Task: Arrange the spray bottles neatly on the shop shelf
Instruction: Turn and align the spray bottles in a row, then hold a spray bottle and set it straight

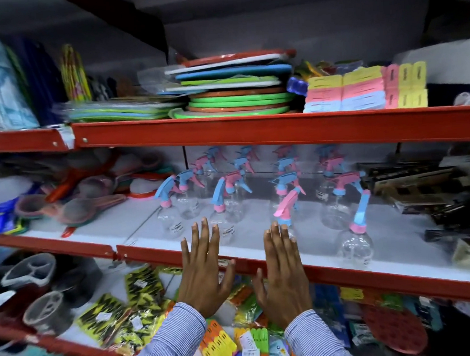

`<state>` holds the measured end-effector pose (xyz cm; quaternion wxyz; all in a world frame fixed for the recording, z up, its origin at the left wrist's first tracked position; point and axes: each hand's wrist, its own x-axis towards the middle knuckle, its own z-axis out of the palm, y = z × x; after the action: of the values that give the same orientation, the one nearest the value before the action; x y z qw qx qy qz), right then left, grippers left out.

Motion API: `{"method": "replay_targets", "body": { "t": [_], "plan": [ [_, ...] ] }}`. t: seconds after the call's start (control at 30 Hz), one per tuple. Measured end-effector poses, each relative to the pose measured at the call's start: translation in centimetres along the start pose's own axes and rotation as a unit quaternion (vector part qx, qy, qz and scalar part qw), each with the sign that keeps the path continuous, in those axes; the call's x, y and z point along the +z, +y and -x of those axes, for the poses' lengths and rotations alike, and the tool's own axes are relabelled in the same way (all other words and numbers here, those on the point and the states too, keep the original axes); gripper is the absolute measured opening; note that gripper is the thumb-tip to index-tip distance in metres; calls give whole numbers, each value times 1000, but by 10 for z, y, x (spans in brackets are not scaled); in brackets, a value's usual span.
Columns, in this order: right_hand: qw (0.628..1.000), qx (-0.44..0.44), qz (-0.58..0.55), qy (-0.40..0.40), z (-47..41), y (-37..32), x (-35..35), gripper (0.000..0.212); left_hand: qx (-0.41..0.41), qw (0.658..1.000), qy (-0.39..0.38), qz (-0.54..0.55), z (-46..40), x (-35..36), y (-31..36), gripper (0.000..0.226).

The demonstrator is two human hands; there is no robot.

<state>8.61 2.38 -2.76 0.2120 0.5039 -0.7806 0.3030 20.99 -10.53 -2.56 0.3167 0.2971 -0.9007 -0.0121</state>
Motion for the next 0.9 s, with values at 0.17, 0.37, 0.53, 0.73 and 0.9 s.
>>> {"method": "replay_targets", "body": {
  "t": [0.17,0.37,0.53,0.73,0.9],
  "plan": [
    [999,-31,3,-17,-23,-31,23,71,0,1000,-18,-17,-9,-5,-34,77],
    [999,18,21,-32,-54,-54,64,75,39,998,-55,9,-31,1,-77,78],
    [994,89,2,-60,-78,-59,83,78,76,991,-84,75,-55,13,-97,77],
    [961,223,-125,-105,-96,-58,87,75,34,965,-160,206,-74,23,-95,71],
    [937,257,-210,-111,-103,-56,80,59,-11,948,-186,260,-82,21,-93,63]
  ]
}}
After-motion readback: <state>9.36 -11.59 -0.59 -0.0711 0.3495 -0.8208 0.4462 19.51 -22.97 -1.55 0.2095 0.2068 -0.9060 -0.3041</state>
